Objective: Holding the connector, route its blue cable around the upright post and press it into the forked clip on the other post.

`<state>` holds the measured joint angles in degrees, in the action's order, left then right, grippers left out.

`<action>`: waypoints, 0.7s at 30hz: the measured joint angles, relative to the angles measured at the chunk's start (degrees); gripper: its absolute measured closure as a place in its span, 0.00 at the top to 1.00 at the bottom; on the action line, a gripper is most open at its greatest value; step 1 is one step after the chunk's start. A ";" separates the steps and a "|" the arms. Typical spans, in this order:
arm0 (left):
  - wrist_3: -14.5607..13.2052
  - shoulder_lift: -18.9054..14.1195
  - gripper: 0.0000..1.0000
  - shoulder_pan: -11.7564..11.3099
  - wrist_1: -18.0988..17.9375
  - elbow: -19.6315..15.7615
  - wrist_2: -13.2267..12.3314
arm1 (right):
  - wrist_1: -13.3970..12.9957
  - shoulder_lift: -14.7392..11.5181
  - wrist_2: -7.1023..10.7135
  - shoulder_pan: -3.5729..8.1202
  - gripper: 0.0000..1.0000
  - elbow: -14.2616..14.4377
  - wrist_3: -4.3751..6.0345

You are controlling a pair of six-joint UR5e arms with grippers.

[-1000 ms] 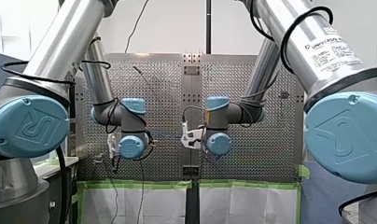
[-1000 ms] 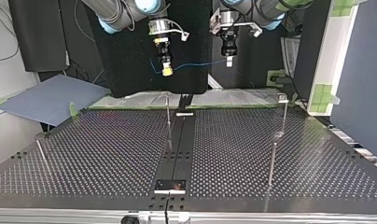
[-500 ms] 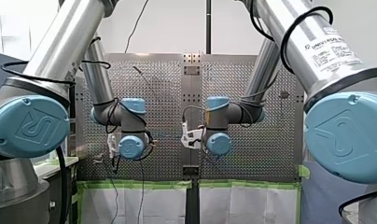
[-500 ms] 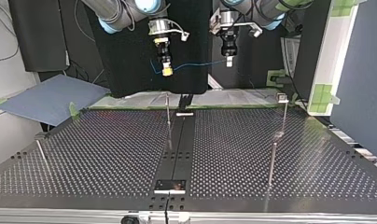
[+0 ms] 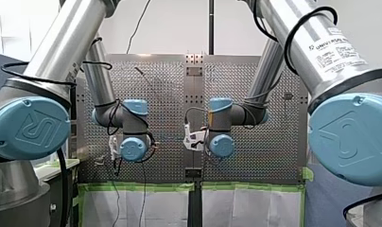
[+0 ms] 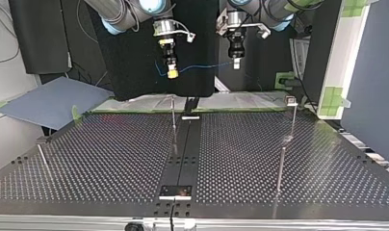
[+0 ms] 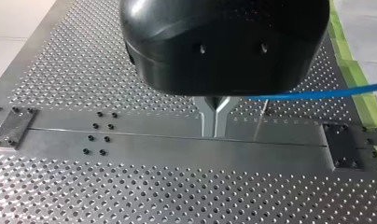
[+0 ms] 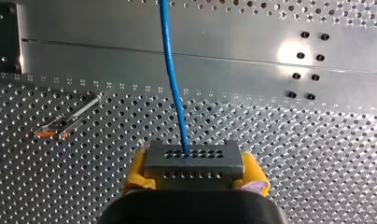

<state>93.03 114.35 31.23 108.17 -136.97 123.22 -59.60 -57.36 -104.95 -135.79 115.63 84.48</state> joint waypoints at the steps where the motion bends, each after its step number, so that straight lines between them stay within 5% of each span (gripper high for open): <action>1: -0.04 0.19 0.00 -0.02 -0.11 -0.01 -0.06 | -0.02 0.04 -0.03 -0.05 0.00 0.04 -0.02; 11: -0.14 1.67 0.00 -0.09 -0.40 -0.03 -0.22 | -0.17 3.31 -0.26 -3.23 0.00 1.87 -0.17; 21: -0.14 1.69 0.00 -0.09 -0.41 -0.03 -0.22 | -0.17 3.68 -0.26 -3.55 0.00 1.93 -0.17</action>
<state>92.90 116.04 31.13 107.77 -137.00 123.00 -59.78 -53.68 -105.21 -139.34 117.56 84.30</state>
